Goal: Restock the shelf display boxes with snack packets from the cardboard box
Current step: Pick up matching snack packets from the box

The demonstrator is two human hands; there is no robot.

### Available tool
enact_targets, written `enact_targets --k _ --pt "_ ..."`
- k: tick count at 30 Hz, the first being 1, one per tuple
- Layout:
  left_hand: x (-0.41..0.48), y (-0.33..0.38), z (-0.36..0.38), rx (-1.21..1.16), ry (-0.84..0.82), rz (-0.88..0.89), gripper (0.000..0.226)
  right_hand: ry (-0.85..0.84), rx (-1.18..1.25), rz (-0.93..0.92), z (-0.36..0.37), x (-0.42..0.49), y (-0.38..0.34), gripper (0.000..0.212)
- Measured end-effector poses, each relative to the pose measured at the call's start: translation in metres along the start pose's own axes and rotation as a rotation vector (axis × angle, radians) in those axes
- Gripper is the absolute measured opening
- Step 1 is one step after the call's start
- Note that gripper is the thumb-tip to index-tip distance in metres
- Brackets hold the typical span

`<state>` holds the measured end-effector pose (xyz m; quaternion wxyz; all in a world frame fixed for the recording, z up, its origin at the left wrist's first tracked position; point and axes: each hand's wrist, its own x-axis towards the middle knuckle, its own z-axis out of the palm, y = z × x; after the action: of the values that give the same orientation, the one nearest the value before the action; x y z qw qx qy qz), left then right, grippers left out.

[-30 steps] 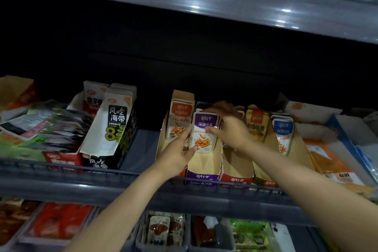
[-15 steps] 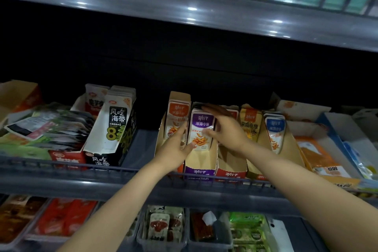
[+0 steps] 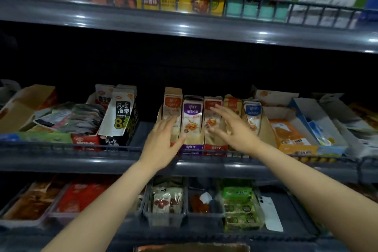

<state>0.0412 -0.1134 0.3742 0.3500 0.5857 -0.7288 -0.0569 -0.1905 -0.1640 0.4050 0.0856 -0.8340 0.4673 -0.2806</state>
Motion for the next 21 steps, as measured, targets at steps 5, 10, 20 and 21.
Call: enact_targets --k 5,10,20,21 --pt "-0.072 0.0 0.024 0.02 -0.041 0.041 0.064 -0.055 0.032 -0.011 0.029 -0.087 -0.006 0.066" --pt "-0.148 -0.024 0.067 0.091 -0.204 0.054 0.077 -0.16 0.001 0.033 0.078 -0.161 0.012 0.069" --pt "-0.232 -0.095 0.165 0.261 -0.648 -0.173 0.077 -0.484 -0.025 0.346 0.186 -0.257 0.077 0.076" --pt "-0.239 -0.102 0.173 0.286 -0.697 -0.199 0.078 -0.493 0.005 0.406 0.195 -0.264 0.08 0.075"
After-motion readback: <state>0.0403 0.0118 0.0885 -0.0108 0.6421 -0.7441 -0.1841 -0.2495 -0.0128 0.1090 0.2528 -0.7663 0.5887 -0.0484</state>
